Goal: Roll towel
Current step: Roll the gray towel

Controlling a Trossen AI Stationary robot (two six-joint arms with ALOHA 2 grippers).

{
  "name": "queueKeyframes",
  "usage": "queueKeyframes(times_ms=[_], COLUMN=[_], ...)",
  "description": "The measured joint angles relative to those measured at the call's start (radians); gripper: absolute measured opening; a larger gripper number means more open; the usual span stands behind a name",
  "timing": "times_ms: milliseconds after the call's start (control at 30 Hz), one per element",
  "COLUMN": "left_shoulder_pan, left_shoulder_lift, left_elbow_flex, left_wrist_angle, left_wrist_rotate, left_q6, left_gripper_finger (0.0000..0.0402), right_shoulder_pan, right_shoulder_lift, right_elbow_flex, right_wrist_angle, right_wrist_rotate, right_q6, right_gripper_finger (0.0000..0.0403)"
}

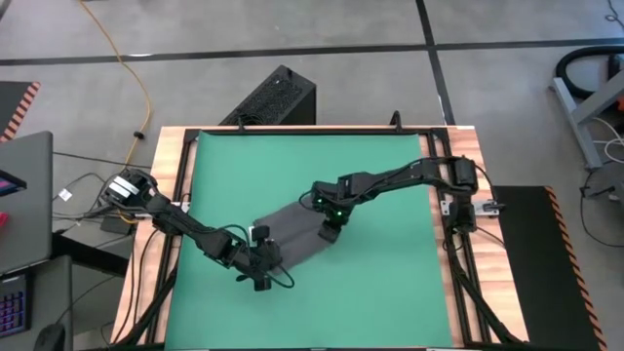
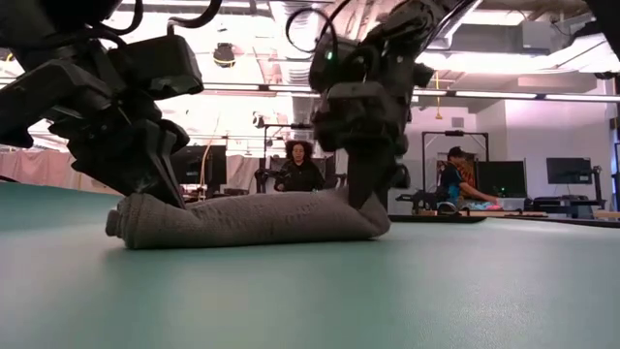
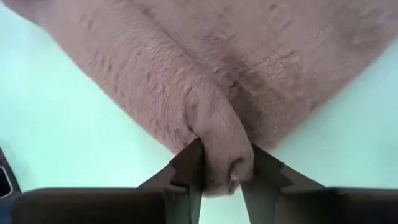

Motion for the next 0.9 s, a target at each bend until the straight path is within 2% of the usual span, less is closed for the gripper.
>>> queueKeyframes(times_ms=[133,300,433,567,700,900], left_shoulder_pan=[0.000,0.000,0.000,0.000,0.018,0.029], left_shoulder_lift=[0.000,0.000,0.000,0.000,0.000,-0.002], left_elbow_flex=[0.000,0.000,0.000,0.000,0.001,0.004], left_wrist_angle=[-0.003,-0.008,-0.025,-0.028,-0.050,-0.109], left_wrist_rotate=[0.001,0.003,0.007,0.013,0.048,0.109], left_q6=[0.005,0.007,0.041,0.169,0.271,0.428], left_gripper_finger=[0.0000,0.0000,0.0000,0.0000,0.0000,0.0000], right_shoulder_pan=[-0.006,-0.009,0.032,0.092,0.117,0.066], right_shoulder_lift=[-0.051,-0.087,-0.169,-0.221,-0.188,-0.054], right_elbow_flex=[0.000,-0.001,-0.002,0.002,0.000,-0.003], right_wrist_angle=[-0.047,-0.129,-0.029,0.067,0.193,0.345], right_wrist_rotate=[0.107,0.190,0.192,0.191,0.244,0.260], right_q6=[-0.049,-0.149,-0.398,-0.678,-0.781,-0.792], right_gripper_finger=[0.0119,0.0119,0.0119,0.0119,0.0111,0.0082])
